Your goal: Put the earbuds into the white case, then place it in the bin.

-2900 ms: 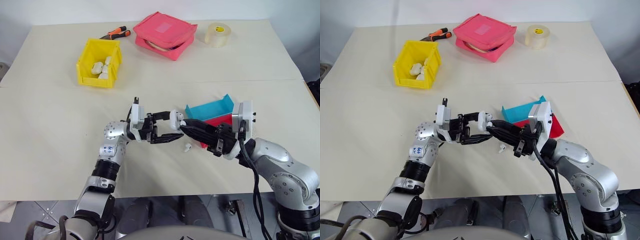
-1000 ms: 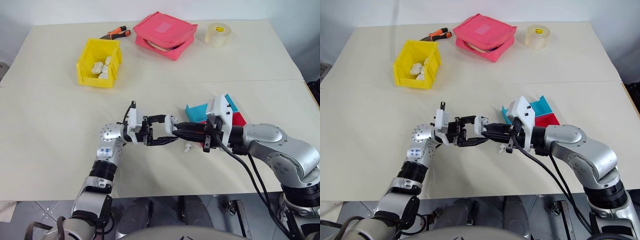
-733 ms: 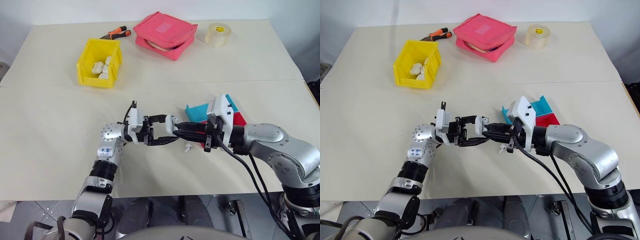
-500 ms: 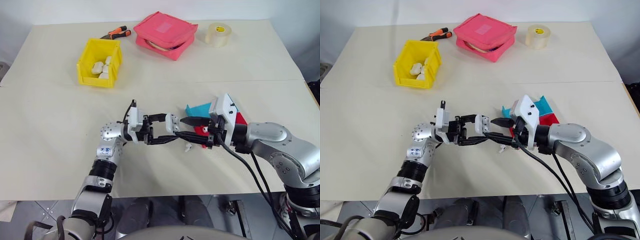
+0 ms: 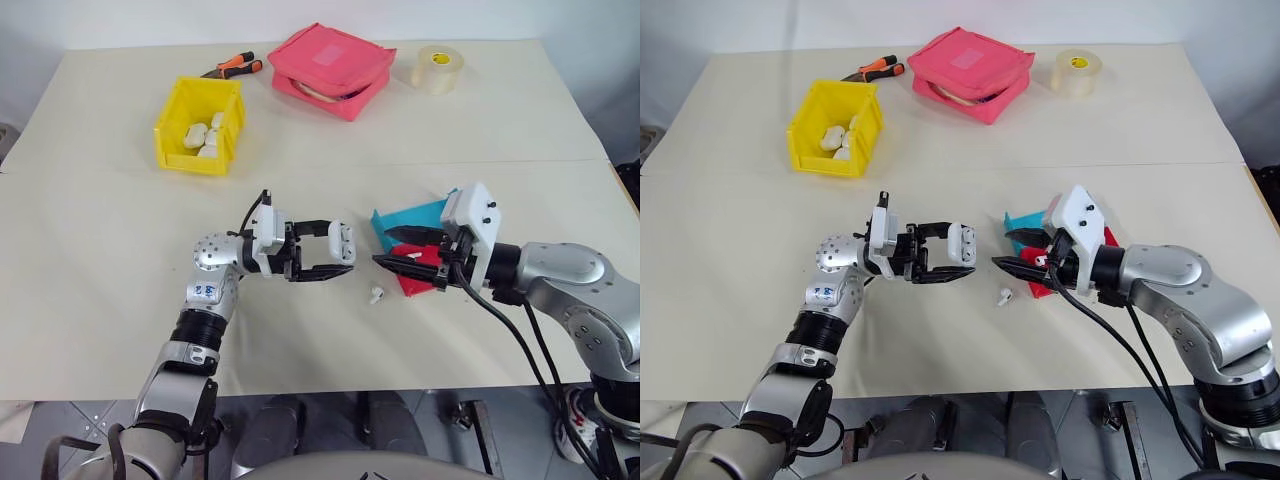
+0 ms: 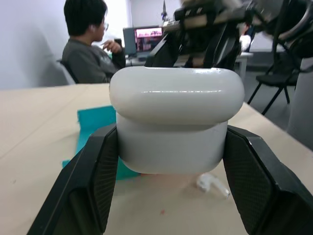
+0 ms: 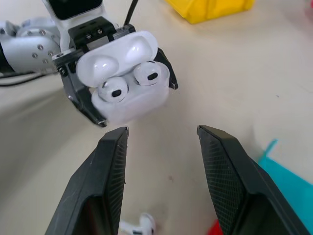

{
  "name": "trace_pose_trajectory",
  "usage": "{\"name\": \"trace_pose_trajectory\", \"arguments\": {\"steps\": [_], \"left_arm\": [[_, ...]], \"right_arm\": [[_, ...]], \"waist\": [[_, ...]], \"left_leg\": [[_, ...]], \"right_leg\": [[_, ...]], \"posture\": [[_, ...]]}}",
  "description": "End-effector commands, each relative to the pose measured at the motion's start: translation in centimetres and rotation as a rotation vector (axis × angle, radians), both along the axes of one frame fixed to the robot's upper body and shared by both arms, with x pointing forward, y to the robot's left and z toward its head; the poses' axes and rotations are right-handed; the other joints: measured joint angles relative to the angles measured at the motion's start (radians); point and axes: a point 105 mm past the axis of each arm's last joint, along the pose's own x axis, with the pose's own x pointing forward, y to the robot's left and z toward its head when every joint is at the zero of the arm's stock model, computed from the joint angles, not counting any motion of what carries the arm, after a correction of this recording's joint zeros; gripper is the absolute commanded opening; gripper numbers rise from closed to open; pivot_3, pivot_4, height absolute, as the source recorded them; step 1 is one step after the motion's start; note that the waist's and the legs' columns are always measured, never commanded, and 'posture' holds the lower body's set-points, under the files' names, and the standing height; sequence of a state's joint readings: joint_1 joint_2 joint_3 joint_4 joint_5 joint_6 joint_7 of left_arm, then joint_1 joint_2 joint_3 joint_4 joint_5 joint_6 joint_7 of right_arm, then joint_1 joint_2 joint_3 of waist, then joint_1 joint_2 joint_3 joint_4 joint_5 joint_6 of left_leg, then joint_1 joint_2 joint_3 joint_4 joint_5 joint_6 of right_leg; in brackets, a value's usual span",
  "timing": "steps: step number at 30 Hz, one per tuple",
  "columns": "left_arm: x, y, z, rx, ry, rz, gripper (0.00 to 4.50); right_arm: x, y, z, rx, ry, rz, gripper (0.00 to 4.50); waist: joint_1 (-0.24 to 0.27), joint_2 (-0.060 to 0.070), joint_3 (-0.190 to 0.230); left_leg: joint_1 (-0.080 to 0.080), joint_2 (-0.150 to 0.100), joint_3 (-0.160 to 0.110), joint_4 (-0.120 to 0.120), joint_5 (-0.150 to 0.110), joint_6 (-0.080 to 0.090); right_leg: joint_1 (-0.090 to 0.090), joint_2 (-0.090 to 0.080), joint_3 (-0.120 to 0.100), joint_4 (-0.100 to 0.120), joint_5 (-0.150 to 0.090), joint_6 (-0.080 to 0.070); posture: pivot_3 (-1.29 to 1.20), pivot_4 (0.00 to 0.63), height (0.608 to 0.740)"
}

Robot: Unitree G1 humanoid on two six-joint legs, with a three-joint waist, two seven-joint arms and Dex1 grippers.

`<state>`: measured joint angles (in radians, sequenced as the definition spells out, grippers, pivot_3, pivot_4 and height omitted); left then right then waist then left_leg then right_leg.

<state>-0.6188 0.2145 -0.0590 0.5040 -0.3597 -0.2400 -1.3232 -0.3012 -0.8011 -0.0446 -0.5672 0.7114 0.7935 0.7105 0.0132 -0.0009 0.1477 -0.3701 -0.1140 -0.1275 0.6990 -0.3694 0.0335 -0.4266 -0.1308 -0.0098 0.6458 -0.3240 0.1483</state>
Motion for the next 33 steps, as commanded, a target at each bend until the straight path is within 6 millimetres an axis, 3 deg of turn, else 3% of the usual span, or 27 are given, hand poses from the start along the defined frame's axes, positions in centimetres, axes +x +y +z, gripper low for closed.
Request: {"name": "trace_pose_trajectory", "arguments": {"steps": [1, 6, 10, 14, 18, 22, 27, 33], "left_arm": [[0.3, -0.1, 0.5, 0.018, -0.023, -0.001, 2.80], [1.0, -0.1, -0.8, 0.207, -0.041, 0.002, 2.80], [2.0, -0.2, -1.4, 0.368, -0.091, 0.019, 2.80], [2.4, -0.7, -1.0, 0.373, -0.105, 0.008, 2.80], [2.6, -1.2, -0.6, 0.359, -0.120, 0.014, 2.80], [2.5, -1.5, -0.3, 0.337, -0.136, 0.016, 2.80], [2.7, -1.2, 0.6, 0.277, -0.147, 0.049, 2.80], [2.4, 0.2, 1.8, 0.169, -0.141, 0.083, 2.80]], "right_arm": [[-0.8, -0.1, 0.9, -0.011, -0.044, 0.004, 2.37], [-1.1, 0.0, 2.4, 0.007, -0.087, -0.050, 2.37], [-1.1, 0.9, 2.2, -0.063, -0.066, -0.087, 1.44], [-0.2, 3.2, 2.8, -0.078, -0.055, -0.090, 0.04], [0.7, 6.3, 3.0, -0.111, -0.048, -0.044, 0.01], [1.2, 7.6, 2.2, -0.160, -0.025, -0.022, 0.01], [2.4, 6.8, 1.2, -0.200, -0.016, -0.053, 0.01], [3.9, 2.3, 0.4, -0.247, -0.005, -0.184, 0.01]], "waist": [[0.003, 0.000, 0.000], [0.010, 0.000, 0.000], [0.010, 0.000, 0.000], [0.007, 0.000, 0.000], [0.002, 0.000, 0.000], [0.001, 0.000, 0.000], [0.001, 0.000, 0.000], [-0.002, -0.001, 0.000]], "left_leg": [[0.000, 0.000, 0.000, 0.000, 0.000, 0.000], [0.000, 0.000, 0.000, 0.000, 0.000, 0.000], [0.000, 0.000, 0.000, 0.000, 0.000, 0.000], [-0.001, 0.000, 0.001, 0.000, 0.000, 0.000], [-0.001, 0.001, 0.000, -0.001, 0.000, 0.000], [-0.001, -0.001, -0.001, -0.001, 0.000, 0.000], [-0.001, -0.006, -0.002, 0.000, 0.001, 0.002], [-0.001, -0.007, -0.003, 0.000, 0.001, 0.002]], "right_leg": [[0.000, 0.000, 0.000, 0.000, 0.000, 0.000], [0.000, 0.000, 0.000, 0.000, 0.000, 0.000], [0.000, 0.000, 0.000, 0.000, 0.000, 0.000], [-0.001, 0.000, 0.000, 0.000, 0.000, 0.000], [-0.002, 0.000, 0.000, 0.003, 0.000, 0.000], [-0.003, 0.000, -0.001, 0.007, 0.000, 0.000], [-0.003, -0.001, -0.001, 0.009, 0.000, 0.000], [-0.003, -0.001, -0.001, 0.008, 0.000, 0.000]], "posture": [[0.00, 0.150, 0.740], [0.00, 0.150, 0.740], [0.00, 0.150, 0.740], [0.00, 0.150, 0.740], [0.00, 0.150, 0.740], [0.00, 0.150, 0.740], [0.00, 0.150, 0.740], [0.00, 0.150, 0.740]]}}
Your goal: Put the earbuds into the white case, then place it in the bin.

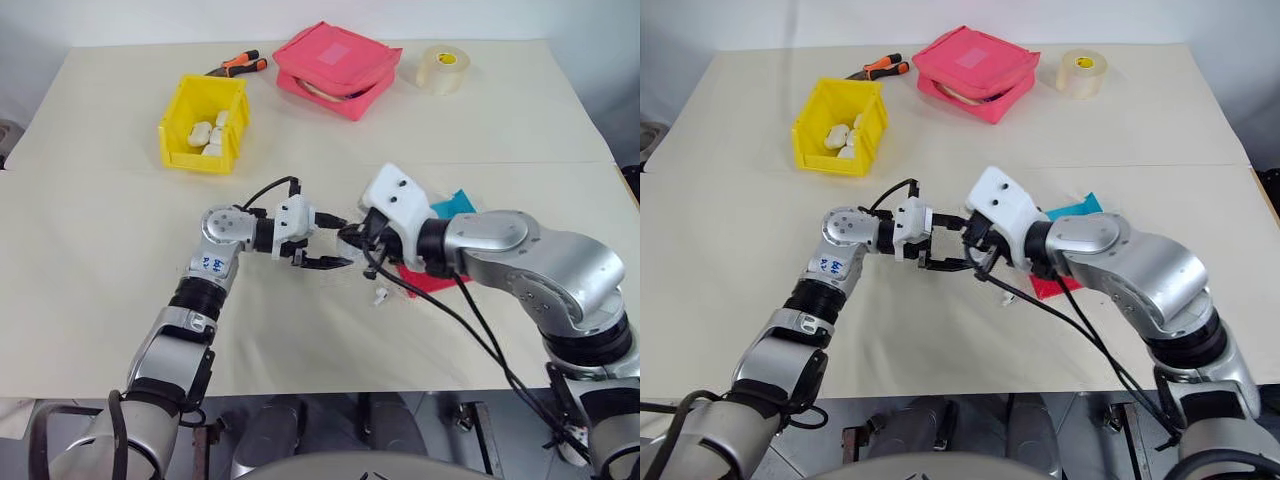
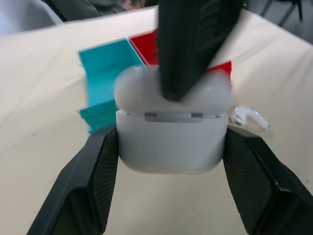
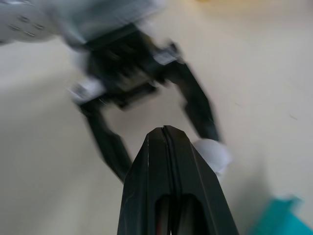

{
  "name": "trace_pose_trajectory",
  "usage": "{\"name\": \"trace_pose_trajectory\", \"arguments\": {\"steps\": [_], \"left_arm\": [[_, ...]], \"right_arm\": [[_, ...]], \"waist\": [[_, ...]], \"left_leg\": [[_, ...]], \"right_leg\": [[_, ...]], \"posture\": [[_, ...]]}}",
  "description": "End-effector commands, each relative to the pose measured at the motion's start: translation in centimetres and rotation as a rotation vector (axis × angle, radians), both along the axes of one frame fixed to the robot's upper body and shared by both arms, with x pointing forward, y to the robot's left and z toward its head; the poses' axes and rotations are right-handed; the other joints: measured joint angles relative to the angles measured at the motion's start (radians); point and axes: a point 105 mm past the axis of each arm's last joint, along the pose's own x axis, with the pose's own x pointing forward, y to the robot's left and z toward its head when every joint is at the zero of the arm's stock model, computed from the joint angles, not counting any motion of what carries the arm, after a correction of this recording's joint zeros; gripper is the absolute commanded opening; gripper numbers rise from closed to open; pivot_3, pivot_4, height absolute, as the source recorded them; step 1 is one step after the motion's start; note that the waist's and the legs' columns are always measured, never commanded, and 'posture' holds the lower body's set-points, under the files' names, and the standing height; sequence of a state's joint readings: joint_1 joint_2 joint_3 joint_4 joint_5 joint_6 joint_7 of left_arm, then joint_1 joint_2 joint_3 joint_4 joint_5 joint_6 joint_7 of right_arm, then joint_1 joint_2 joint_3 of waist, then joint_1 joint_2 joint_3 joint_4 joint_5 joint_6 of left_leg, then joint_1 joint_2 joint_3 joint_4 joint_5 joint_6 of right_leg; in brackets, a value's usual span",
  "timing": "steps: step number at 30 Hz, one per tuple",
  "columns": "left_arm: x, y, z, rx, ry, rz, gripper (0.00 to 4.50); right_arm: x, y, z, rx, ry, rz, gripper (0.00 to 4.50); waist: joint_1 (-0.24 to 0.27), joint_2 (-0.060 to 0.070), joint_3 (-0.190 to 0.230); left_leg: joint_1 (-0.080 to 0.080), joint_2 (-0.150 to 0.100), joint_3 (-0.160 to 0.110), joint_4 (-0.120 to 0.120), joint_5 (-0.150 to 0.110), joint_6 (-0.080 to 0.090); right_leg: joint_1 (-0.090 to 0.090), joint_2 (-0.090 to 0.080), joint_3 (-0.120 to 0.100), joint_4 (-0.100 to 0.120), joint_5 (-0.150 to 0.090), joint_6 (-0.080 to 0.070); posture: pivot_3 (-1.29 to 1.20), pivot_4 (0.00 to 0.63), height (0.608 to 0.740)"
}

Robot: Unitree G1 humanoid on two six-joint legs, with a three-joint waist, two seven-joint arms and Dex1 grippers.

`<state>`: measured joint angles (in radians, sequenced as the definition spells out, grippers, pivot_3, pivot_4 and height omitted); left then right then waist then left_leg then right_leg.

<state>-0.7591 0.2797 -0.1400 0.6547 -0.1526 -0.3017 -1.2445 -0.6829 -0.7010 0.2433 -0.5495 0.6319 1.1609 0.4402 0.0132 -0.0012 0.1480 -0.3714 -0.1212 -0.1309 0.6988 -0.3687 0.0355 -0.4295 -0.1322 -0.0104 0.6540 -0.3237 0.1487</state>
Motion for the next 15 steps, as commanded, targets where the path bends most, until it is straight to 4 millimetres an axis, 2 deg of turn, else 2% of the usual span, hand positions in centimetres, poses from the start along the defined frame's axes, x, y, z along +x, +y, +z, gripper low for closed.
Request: {"name": "trace_pose_trajectory", "arguments": {"steps": [1, 4, 6, 9, 12, 15], "left_arm": [[-0.3, 0.6, 3.1, -0.140, -0.065, -0.001, 2.80], [-0.3, 1.4, 3.7, -0.185, -0.059, 0.040, 2.80], [0.0, 1.9, 4.5, -0.249, -0.058, 0.085, 2.80], [1.8, 3.3, 6.2, -0.386, -0.065, 0.251, 2.80], [3.6, 5.1, 7.2, -0.482, -0.095, 0.435, 2.80], [5.3, 7.3, 7.9, -0.550, -0.108, 0.621, 2.80]], "right_arm": [[1.1, -3.3, 0.1, -0.025, -0.030, -0.101, 0.01], [1.5, -5.5, 0.2, -0.025, -0.050, -0.146, 0.01], [1.4, -5.8, 1.0, 0.054, -0.069, -0.131, 0.01], [0.8, -6.0, 2.5, 0.221, -0.126, -0.058, 0.01], [-1.6, -5.9, 3.0, 0.349, -0.125, 0.122, 0.59], [-1.7, -6.4, 3.7, 0.440, -0.113, 0.206, 1.61]], "waist": [[0.000, 0.000, 0.000], [0.000, 0.000, 0.000], [-0.001, 0.000, 0.000], [-0.004, -0.001, 0.000], [-0.001, -0.001, 0.001], [-0.002, -0.002, 0.001]], "left_leg": [[0.000, 0.000, 0.000, 0.000, 0.000, 0.000], [0.000, 0.000, -0.001, 0.000, 0.000, 0.000], [0.000, 0.000, -0.001, 0.000, 0.000, 0.000], [0.000, 0.001, -0.001, 0.000, 0.000, 0.000], [0.000, 0.001, -0.002, 0.000, 0.000, 0.000], [0.000, 0.000, -0.001, 0.001, 0.000, 0.000]], "right_leg": [[0.000, 0.000, 0.000, 0.000, 0.000, 0.000], [0.000, 0.000, 0.000, 0.000, 0.000, 0.000], [0.000, 0.000, 0.000, 0.000, 0.000, 0.000], [0.000, 0.000, 0.000, -0.001, 0.000, 0.000], [0.000, 0.001, 0.000, -0.001, 0.000, 0.000], [0.000, 0.001, 0.001, -0.001, 0.001, 0.002]], "posture": [[0.00, 0.150, 0.740], [0.00, 0.150, 0.740], [0.00, 0.150, 0.740], [0.00, 0.150, 0.740], [0.00, 0.150, 0.740], [0.00, 0.150, 0.740]]}}
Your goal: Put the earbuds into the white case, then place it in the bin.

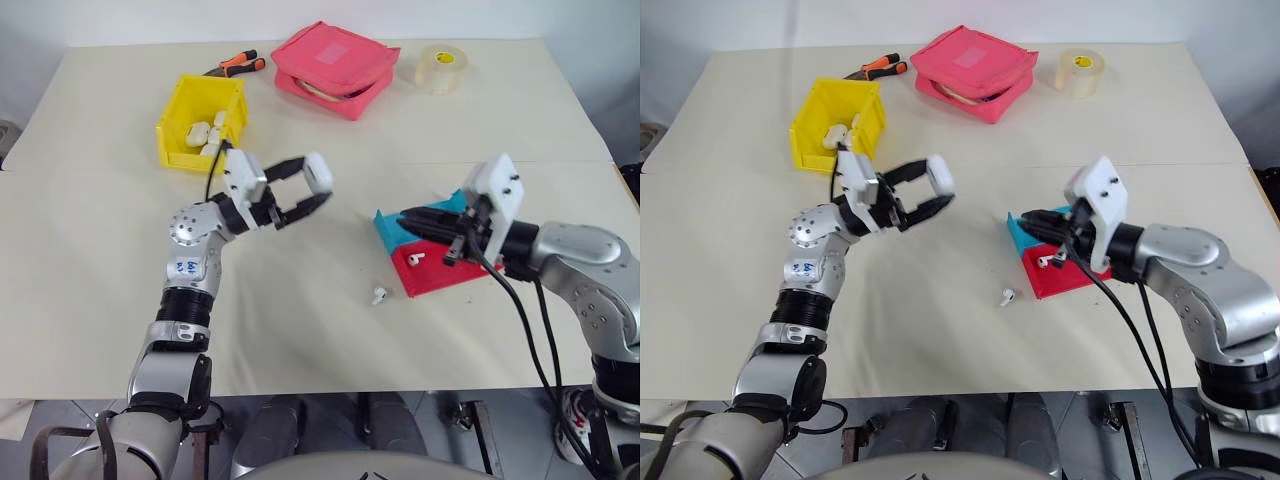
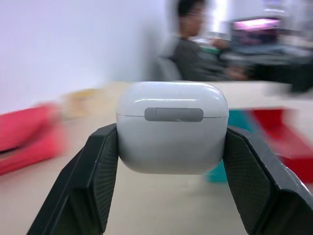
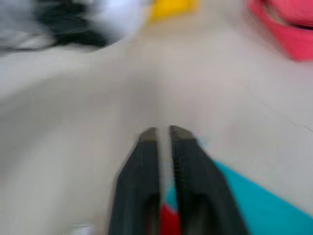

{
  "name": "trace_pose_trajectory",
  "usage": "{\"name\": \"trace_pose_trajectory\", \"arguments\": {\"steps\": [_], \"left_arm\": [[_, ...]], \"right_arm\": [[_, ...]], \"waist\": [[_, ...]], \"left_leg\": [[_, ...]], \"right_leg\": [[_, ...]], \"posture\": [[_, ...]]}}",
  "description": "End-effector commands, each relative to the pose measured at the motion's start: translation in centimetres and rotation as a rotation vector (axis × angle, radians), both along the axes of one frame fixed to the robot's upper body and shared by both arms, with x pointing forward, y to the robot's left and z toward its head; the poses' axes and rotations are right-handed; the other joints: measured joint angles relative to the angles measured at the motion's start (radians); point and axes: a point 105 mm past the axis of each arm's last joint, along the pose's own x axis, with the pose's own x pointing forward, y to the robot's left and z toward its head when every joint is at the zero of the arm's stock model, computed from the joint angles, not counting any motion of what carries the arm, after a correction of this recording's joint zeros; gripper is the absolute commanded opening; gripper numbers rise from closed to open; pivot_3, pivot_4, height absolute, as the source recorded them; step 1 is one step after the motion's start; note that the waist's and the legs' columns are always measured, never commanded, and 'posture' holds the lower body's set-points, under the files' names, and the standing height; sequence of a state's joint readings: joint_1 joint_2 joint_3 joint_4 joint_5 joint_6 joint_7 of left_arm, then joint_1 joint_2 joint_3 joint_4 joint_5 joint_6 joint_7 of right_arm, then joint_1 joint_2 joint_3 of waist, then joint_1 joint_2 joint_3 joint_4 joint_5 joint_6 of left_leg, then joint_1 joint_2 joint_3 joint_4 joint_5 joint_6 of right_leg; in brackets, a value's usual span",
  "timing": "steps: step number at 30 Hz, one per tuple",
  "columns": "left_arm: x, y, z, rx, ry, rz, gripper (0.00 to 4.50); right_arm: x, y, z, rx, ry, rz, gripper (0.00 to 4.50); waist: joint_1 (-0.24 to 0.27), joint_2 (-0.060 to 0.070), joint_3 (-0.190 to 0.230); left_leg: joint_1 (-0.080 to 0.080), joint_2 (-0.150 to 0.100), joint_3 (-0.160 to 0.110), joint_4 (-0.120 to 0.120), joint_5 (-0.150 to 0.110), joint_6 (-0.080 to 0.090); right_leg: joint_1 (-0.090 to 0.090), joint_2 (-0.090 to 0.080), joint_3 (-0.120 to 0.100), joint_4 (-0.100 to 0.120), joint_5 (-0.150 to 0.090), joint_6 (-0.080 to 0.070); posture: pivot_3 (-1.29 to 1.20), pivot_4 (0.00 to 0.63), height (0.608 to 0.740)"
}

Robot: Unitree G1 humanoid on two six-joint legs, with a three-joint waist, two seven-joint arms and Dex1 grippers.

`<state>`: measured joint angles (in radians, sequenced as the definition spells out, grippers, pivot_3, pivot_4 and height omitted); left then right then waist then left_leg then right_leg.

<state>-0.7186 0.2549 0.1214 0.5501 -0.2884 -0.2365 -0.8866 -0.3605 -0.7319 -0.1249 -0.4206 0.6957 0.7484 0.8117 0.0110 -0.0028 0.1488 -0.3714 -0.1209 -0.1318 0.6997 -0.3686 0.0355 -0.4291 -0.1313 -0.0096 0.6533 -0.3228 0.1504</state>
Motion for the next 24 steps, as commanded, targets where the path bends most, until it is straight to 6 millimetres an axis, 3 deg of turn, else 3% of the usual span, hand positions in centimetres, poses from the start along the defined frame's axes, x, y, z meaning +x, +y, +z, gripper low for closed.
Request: {"name": "trace_pose_trajectory", "arguments": {"steps": [1, 8, 12, 16, 21, 24], "left_arm": [[2.0, 3.0, 2.4, -0.108, -0.038, 0.231, 2.80], [6.0, 9.8, 2.5, -0.130, 0.075, 0.645, 2.80], [7.4, 12.4, 2.7, -0.106, 0.136, 0.783, 2.80], [8.2, 12.3, 2.6, -0.070, 0.198, 0.788, 2.80], [8.5, 12.5, 3.2, -0.052, 0.211, 0.793, 4.47], [7.3, 11.7, 4.3, 0.058, 0.077, 0.682, 4.47]], "right_arm": [[-0.4, -0.4, 2.4, 0.082, -0.096, 0.118, 1.94], [0.8, -0.2, 3.6, 0.096, -0.168, 0.188, 4.42], [1.2, -0.3, 4.3, 0.101, -0.188, 0.198, 4.46], [1.5, -0.5, 4.7, 0.094, -0.203, 0.198, 4.46], [1.6, -0.7, 4.8, 0.077, -0.211, 0.187, 4.50], [1.2, -1.1, 4.8, 0.068, -0.208, 0.172, 4.50]], "waist": [[0.000, -0.001, 0.001], [-0.007, -0.001, 0.001], [-0.010, -0.002, 0.001], [-0.008, -0.002, 0.001], [-0.013, -0.002, 0.001], [-0.016, -0.003, 0.001]], "left_leg": [[0.000, -0.001, 0.000, 0.000, 0.000, 0.000], [0.001, -0.001, 0.000, -0.001, 0.000, 0.001], [0.001, -0.003, -0.001, -0.001, 0.000, 0.001], [0.000, -0.005, -0.003, 0.000, 0.001, 0.001], [0.000, -0.006, -0.004, 0.000, 0.001, 0.001], [-0.001, -0.005, -0.004, -0.001, 0.001, 0.001]], "right_leg": [[0.000, 0.000, 0.000, 0.000, 0.000, 0.001], [0.000, 0.000, 0.000, 0.000, 0.001, 0.001], [0.000, -0.001, -0.001, 0.001, 0.001, 0.001], [0.000, -0.002, -0.001, 0.002, 0.001, 0.002], [-0.002, -0.003, -0.002, 0.004, 0.001, 0.002], [-0.003, -0.003, -0.002, 0.005, 0.001, 0.002]], "posture": [[0.00, 0.150, 0.740], [0.00, 0.150, 0.740], [0.00, 0.150, 0.740], [0.00, 0.150, 0.740], [0.00, 0.150, 0.740], [0.00, 0.150, 0.740]]}}
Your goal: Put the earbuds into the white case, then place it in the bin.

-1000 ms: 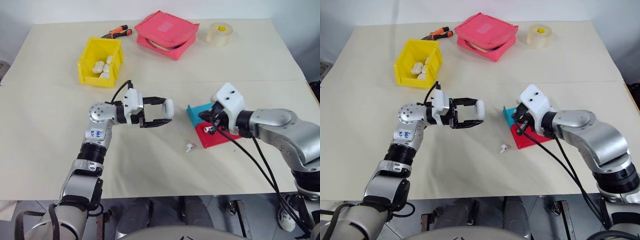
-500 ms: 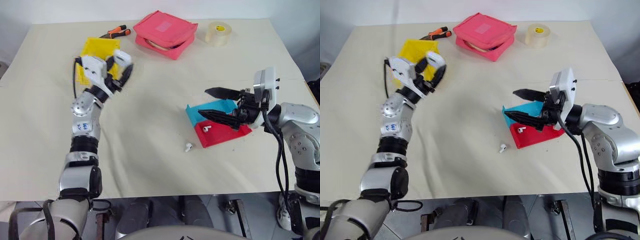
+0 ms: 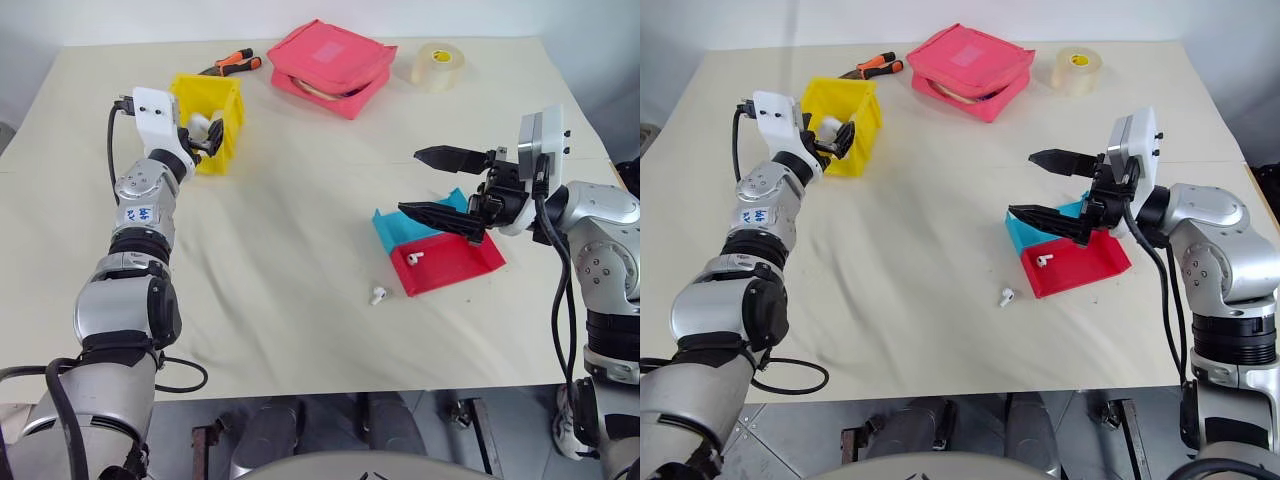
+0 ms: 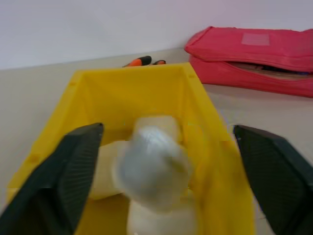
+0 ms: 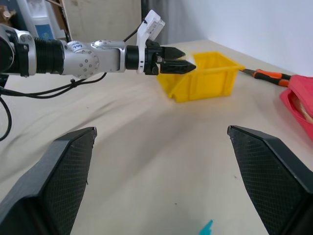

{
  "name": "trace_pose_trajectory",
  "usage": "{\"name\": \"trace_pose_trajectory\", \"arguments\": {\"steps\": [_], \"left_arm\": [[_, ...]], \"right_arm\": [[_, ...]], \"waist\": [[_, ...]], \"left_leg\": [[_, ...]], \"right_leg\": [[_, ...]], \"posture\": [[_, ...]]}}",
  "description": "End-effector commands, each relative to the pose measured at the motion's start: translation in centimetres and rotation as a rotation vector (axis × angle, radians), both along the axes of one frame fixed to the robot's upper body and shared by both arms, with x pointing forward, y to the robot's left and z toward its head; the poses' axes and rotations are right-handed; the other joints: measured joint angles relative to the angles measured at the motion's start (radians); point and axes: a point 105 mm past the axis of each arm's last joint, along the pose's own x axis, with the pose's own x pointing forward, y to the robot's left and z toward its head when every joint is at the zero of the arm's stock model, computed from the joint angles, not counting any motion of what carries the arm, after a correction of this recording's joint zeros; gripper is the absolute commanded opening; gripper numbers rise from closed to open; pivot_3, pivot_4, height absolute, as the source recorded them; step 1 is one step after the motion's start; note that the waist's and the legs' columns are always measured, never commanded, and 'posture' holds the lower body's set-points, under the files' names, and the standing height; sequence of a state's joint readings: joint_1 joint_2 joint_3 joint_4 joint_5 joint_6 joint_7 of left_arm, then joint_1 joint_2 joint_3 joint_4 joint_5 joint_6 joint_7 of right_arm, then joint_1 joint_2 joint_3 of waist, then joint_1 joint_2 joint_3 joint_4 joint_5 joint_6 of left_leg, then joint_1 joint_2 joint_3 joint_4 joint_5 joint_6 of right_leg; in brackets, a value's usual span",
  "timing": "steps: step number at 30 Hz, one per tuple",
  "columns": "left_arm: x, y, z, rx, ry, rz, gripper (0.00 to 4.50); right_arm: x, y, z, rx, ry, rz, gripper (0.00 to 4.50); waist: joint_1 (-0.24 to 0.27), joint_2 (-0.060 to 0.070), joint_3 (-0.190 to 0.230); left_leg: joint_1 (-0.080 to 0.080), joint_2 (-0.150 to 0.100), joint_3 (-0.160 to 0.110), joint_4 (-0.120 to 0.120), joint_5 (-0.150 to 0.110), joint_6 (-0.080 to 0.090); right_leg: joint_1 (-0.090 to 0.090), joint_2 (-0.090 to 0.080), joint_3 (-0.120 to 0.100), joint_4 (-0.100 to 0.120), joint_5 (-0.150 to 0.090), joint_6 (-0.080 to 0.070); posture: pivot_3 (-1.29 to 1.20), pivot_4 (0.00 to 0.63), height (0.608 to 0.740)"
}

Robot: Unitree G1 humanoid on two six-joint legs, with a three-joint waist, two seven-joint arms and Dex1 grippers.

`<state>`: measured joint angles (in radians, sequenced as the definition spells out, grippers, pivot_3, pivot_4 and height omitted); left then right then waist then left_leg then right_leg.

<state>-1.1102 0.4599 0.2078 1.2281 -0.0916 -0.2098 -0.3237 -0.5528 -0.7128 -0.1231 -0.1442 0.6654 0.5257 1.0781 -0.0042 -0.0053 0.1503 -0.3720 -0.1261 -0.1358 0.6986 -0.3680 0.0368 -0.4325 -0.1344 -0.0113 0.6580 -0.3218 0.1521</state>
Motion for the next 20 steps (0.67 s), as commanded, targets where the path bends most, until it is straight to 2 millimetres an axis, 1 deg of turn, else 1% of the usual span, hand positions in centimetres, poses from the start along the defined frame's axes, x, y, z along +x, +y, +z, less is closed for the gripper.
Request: {"name": "trace_pose_trajectory", "arguments": {"steps": [1, 3, 6, 8, 10, 12, 13, 14, 16, 18, 20], "left_arm": [[-1.8, -0.9, 2.9, 0.203, -0.165, -0.168, 4.47], [-2.8, -1.4, 2.5, 0.260, -0.186, -0.255, 4.47], [-6.6, -1.0, 1.2, 0.265, -0.199, -0.449, 4.47], [-9.1, 0.1, 0.3, 0.253, -0.174, -0.510, 4.47], [-11.7, 1.3, -1.2, 0.243, -0.095, -0.570, 4.47], [-13.3, 2.0, -2.1, 0.243, -0.027, -0.607, 4.47], [-14.3, 2.9, -3.0, 0.241, 0.029, -0.614, 4.47], [-14.8, 4.1, -3.3, 0.253, 0.051, -0.584, 4.47], [-15.4, 5.6, -3.5, 0.242, 0.070, -0.539, 4.47], [-16.0, 6.4, -3.2, 0.223, 0.059, -0.518, 4.47], [-16.7, 6.9, -3.3, 0.229, 0.065, -0.517, 4.47]], "right_arm": [[-0.8, -0.7, 0.9, -0.014, -0.042, -0.014, 4.50], [-0.9, -0.9, 0.8, -0.018, -0.036, -0.020, 4.50], [-0.8, -1.8, -0.1, -0.054, 0.005, -0.030, 4.50], [-1.0, -2.7, -1.5, -0.135, 0.050, -0.023, 4.50], [-1.8, -3.8, -3.4, -0.235, 0.109, 0.006, 4.50], [-2.1, -4.5, -4.0, -0.258, 0.140, 0.017, 4.50], [-2.3, -5.1, -4.2, -0.254, 0.147, 0.030, 4.50], [-2.4, -5.8, -4.8, -0.272, 0.169, 0.028, 4.50], [-2.3, -7.1, -5.8, -0.308, 0.201, 0.012, 4.50], [-2.0, -7.8, -5.9, -0.303, 0.211, -0.012, 4.50], [-1.8, -8.0, -5.7, -0.283, 0.205, -0.022, 4.50]], "waist": [[-0.003, 0.000, 0.000], [-0.006, 0.000, 0.000], [-0.011, 0.000, 0.000], [-0.022, 0.001, 0.000], [-0.024, 0.001, 0.000], [-0.023, 0.001, 0.000], [-0.023, 0.001, 0.000], [-0.022, 0.002, 0.001], [-0.015, 0.005, 0.002], [-0.005, 0.005, 0.003], [-0.001, 0.005, 0.003]], "left_leg": [[0.000, 0.000, 0.000, 0.000, 0.000, 0.000], [0.000, 0.000, 0.000, -0.001, 0.000, 0.000], [0.000, 0.000, 0.001, -0.001, 0.000, 0.000], [0.000, 0.001, 0.000, -0.001, 0.000, 0.000], [0.000, 0.001, -0.001, -0.002, 0.000, 0.000], [0.000, 0.002, -0.001, -0.003, 0.000, 0.000], [0.000, 0.002, -0.001, -0.003, 0.000, 0.000], [0.000, 0.002, -0.001, -0.002, 0.000, 0.000], [0.003, 0.002, -0.002, -0.001, 0.000, 0.000], [0.003, 0.002, -0.002, -0.001, 0.000, 0.000], [0.003, 0.002, -0.002, -0.001, 0.000, 0.000]], "right_leg": [[-0.001, 0.000, 0.000, 0.000, 0.000, 0.000], [-0.003, 0.000, 0.000, 0.000, 0.000, 0.000], [-0.004, -0.001, 0.002, 0.000, 0.000, 0.000], [-0.005, -0.004, 0.003, 0.000, 0.000, -0.001], [-0.005, -0.005, 0.005, 0.000, 0.000, -0.001], [-0.004, -0.004, 0.008, -0.001, 0.000, -0.001], [-0.004, -0.003, 0.008, -0.003, 0.000, -0.001], [-0.002, -0.003, 0.009, -0.004, 0.000, -0.001], [0.003, 0.000, 0.009, -0.007, 0.000, -0.001], [0.004, 0.001, 0.009, -0.013, 0.000, -0.001], [0.004, 0.001, 0.008, -0.012, 0.000, -0.001]], "posture": [[0.00, 0.150, 0.740], [0.00, 0.150, 0.740], [0.00, 0.150, 0.740], [0.00, 0.150, 0.740], [0.00, 0.150, 0.740], [0.00, 0.150, 0.740], [0.00, 0.150, 0.740], [0.00, 0.150, 0.740], [0.00, 0.150, 0.740], [0.00, 0.150, 0.740], [0.00, 0.150, 0.740]]}}
